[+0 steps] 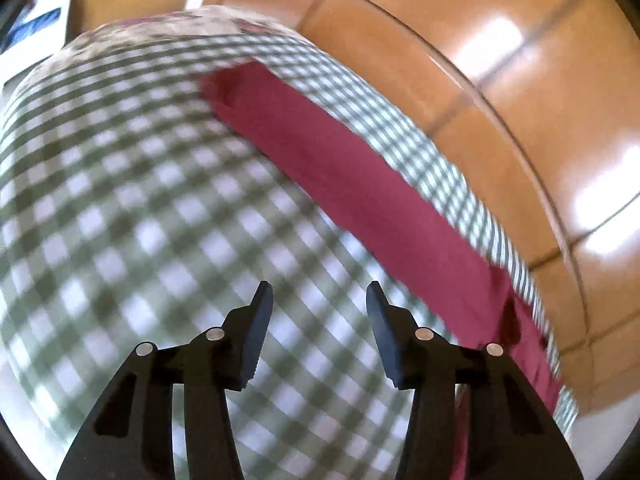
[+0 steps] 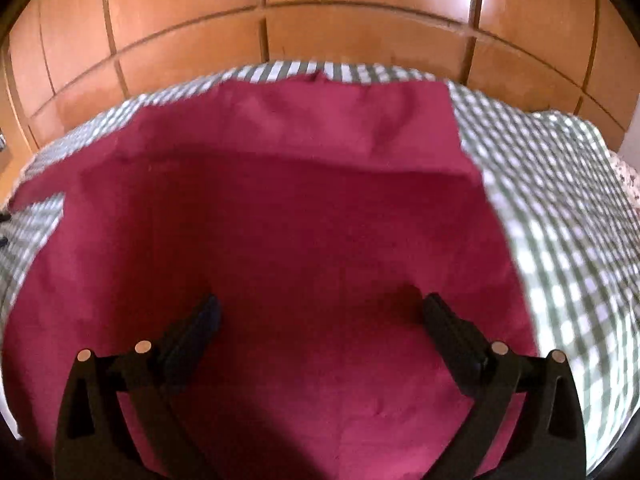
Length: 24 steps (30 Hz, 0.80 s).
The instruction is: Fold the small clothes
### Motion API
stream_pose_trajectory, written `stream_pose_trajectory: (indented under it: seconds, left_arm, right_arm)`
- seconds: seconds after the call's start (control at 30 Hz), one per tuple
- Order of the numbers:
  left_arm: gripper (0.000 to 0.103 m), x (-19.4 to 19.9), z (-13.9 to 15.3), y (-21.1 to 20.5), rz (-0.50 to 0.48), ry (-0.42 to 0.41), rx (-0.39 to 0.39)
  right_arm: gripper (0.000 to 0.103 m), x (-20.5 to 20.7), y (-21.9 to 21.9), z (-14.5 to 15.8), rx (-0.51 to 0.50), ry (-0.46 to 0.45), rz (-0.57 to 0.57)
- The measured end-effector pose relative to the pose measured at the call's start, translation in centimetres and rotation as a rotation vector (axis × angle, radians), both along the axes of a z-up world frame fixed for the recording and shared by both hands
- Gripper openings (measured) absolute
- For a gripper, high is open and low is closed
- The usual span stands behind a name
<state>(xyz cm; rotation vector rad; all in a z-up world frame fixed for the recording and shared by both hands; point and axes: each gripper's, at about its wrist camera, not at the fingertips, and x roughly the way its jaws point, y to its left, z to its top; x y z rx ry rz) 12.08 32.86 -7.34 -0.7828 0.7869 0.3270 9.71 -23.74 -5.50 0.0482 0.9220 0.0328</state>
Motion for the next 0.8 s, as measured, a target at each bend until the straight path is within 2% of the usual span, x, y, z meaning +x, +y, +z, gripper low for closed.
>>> stream_pose_trajectory:
  seconds: [0.13, 0.27, 0.43, 0.47, 0.5, 0.53, 0.57, 0.67, 0.7, 0.8]
  left_arm:
    - [0.048, 0.3, 0.3, 3.8, 0.117, 0.0, -0.021]
    - [0.048, 1.8, 0.1, 7.4, 0.197, 0.002, -0.113]
    - [0.048, 4.3, -0.5, 10.4, 0.225, 0.024, -0.14]
    - [0.042, 4.8, -0.7, 10.7, 0.224, 0.029, -0.141]
    - [0.022, 5.4, -0.8, 11.1, 0.213, 0.032, -0.136]
    - [0.011, 6.2, -1.1, 11.6, 0.196, 0.04, -0.136]
    - [0.007, 6.6, -1.3, 11.8, 0.192, 0.051, -0.135]
    - [0.005, 7.3, 0.1, 10.0, 0.134, -0.006, -0.115]
    - [0.0, 7.6, 1.3, 8.5, 0.075, -0.045, -0.103]
    - [0.0, 8.1, 4.6, 2.6, -0.109, -0.148, -0.064]
  right_arm:
    - [0.101, 0.2, -0.5, -0.5, 0.035, 0.013, 0.001]
    - [0.101, -0.1, -0.4, -0.6, 0.028, -0.002, -0.002]
    - [0.101, -0.2, -0.4, -0.6, 0.024, -0.007, -0.005]
    - [0.101, -0.2, -0.4, -0.6, 0.023, -0.006, -0.004]
    - [0.101, -0.1, -0.3, -0.6, 0.021, -0.004, -0.004]
    - [0.101, 0.0, -0.3, -0.6, 0.019, -0.003, -0.004]
    - [0.101, 0.0, -0.3, -0.6, 0.018, -0.004, -0.004]
    - [0.101, 0.0, -0.3, -0.6, 0.019, -0.008, -0.005]
    - [0.101, 0.0, -0.3, -0.7, 0.019, -0.009, -0.006]
    - [0.101, 0.1, -0.4, -0.7, 0.021, -0.008, -0.004]
